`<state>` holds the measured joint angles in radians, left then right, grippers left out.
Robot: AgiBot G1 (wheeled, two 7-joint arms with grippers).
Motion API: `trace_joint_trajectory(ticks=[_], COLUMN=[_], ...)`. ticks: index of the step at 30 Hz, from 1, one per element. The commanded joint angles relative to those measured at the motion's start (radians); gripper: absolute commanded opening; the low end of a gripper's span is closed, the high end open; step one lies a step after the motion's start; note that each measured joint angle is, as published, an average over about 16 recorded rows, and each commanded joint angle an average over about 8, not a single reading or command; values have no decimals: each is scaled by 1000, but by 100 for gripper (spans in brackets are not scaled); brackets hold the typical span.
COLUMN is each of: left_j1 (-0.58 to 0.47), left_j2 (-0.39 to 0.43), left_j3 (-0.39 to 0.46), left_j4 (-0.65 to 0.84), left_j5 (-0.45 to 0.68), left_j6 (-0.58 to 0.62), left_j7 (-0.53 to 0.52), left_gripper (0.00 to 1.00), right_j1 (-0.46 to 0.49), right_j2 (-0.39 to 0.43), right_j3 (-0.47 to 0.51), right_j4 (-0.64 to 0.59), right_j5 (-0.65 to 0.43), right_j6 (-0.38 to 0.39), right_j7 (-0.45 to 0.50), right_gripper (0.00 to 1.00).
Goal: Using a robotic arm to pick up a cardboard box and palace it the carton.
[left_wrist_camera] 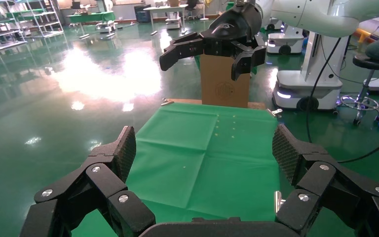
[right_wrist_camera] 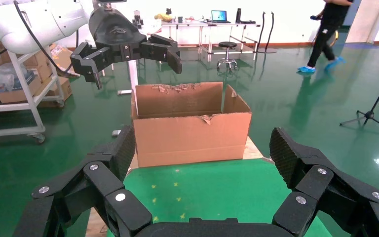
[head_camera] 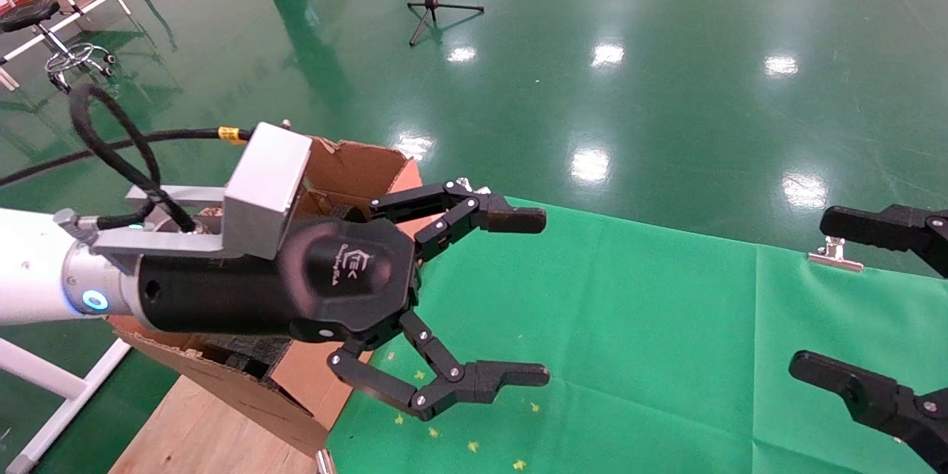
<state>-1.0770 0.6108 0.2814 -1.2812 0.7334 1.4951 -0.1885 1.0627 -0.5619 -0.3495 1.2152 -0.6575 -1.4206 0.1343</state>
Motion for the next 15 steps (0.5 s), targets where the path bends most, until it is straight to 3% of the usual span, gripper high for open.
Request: trace_joint_trajectory(ticks=[1,15], left_j1=[0,0], left_j2=[0,0], left_j3=[0,0], left_j4=[0,0], left_j5=[0,0], left_j6=[0,0], left_j7=[0,0], left_gripper=[100,100], right_j1=[0,0], right_j2=[0,0], right_j3=[0,0], right_j4=[0,0], right_j5=[0,0], right_j6=[0,0], right_j7=[0,0], right_gripper=[100,100])
